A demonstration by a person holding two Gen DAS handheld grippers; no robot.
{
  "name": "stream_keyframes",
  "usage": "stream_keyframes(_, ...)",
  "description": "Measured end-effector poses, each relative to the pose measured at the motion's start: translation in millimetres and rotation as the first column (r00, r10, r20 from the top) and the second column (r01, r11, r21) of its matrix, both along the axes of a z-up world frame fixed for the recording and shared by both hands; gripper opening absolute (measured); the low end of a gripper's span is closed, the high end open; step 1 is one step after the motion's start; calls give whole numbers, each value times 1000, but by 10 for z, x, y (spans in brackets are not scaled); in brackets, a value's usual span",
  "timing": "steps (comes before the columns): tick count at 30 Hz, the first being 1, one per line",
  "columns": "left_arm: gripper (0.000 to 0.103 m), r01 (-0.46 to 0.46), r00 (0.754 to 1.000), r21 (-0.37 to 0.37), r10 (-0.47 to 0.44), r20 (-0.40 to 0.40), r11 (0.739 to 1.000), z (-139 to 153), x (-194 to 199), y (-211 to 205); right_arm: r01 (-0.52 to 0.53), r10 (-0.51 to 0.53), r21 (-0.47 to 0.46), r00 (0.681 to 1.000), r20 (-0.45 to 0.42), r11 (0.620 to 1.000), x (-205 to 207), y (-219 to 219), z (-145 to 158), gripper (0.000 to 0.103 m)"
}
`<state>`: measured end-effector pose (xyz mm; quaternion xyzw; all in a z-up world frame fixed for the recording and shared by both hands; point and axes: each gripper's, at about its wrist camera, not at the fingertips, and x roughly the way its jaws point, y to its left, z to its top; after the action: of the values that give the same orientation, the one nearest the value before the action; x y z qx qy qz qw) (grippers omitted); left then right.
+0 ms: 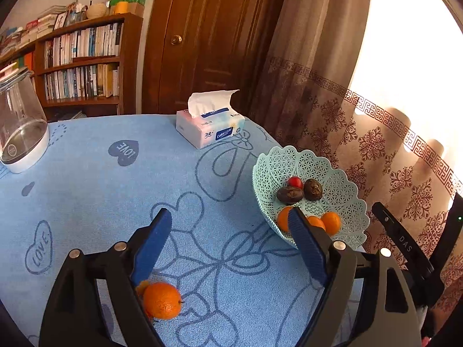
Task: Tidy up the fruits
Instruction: 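Move the left gripper back toward the red tomato and orange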
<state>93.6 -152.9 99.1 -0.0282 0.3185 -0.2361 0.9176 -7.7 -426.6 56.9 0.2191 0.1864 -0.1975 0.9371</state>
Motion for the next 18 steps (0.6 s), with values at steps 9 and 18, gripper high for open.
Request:
stream_keyframes(9, 82, -87, 996, -3, 87, -4, 996, 16, -55, 473, -5, 5, -4, 1000, -1, 1000, 6, 14, 3, 71)
stream_keyframes(18, 82, -134, 989, 15, 134, -60, 991, -195, -152, 782, -15, 15, -4, 1000, -4, 1000, 16, 24, 4, 71)
